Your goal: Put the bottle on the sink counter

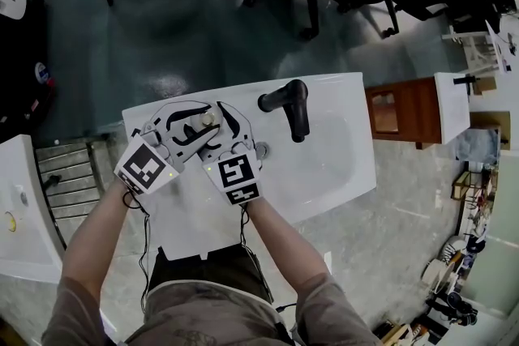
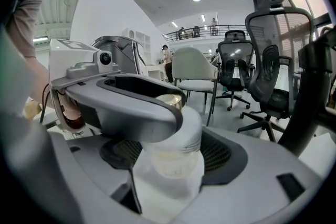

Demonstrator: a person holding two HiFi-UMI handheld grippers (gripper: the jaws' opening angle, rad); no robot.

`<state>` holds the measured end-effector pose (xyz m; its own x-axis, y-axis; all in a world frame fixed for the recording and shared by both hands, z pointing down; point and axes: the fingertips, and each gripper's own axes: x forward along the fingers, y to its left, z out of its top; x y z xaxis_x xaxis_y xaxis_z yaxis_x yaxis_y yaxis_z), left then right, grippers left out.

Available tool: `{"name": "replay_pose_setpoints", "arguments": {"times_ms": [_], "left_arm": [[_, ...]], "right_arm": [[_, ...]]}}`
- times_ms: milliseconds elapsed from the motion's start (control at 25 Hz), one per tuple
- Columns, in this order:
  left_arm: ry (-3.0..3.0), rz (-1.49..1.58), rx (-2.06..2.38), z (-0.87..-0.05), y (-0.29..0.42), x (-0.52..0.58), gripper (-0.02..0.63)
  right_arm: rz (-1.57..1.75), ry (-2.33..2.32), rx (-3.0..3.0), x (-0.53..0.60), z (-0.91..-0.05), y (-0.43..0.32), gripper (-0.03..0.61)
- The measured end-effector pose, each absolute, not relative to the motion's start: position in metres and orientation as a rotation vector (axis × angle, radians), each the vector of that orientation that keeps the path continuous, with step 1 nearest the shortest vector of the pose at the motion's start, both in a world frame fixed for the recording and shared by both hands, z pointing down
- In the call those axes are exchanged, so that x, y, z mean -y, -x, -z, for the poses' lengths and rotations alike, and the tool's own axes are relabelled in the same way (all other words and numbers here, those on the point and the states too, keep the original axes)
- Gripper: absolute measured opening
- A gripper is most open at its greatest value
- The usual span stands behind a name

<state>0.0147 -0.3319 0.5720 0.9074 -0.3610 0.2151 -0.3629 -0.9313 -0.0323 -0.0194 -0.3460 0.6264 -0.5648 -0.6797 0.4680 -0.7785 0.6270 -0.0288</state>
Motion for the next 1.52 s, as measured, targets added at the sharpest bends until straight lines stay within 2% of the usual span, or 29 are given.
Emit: {"name": "replay_pose_setpoints", "arguments": {"times_ms": [1360, 1520], "left_arm": [[-2.988, -0.355, 0.69, -0.594, -0.015, 0.343, 0.15], [-2.942, -0.328, 0.666, -0.594, -0.017, 0.339, 0.219]], "right_arm": [[-0.383, -1.124, 2.494, 0.353, -0.649, 0.022, 0.314], [-0.404, -1.121, 2.451, 0.351, -0.657, 0.021, 0.314]]}}
